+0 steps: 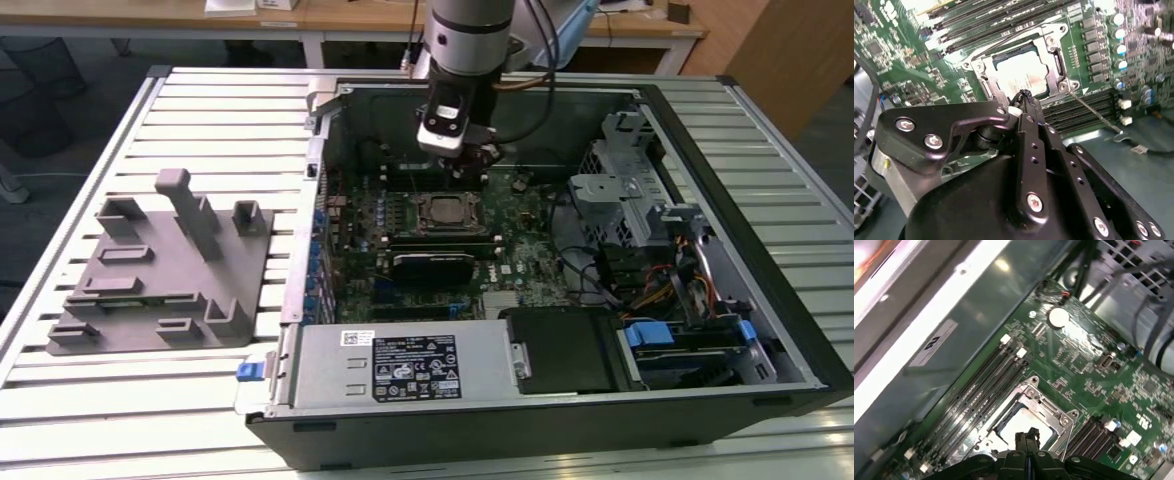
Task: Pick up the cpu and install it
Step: 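Install the first cpu locking lever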
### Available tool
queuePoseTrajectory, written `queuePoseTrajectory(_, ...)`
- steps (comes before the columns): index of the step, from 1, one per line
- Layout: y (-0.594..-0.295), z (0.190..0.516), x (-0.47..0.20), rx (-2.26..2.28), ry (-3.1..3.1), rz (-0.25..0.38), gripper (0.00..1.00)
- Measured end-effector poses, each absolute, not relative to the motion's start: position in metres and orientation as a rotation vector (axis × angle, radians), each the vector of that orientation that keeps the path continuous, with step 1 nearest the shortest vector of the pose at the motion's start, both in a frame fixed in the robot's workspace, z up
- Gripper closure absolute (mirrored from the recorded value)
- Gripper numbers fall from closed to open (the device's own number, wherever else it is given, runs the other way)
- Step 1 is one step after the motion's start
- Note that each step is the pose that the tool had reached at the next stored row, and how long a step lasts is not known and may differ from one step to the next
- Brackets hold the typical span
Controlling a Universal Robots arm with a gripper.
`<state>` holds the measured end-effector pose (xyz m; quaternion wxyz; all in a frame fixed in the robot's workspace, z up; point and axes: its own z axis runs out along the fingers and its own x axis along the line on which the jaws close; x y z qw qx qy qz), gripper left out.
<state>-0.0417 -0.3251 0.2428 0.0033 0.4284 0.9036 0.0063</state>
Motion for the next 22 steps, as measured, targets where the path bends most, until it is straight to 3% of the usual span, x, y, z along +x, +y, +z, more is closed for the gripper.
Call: queuePoseTrajectory(22, -0.325, 0.246, -0.059, 1.036, 2.955, 0.024, 0.89)
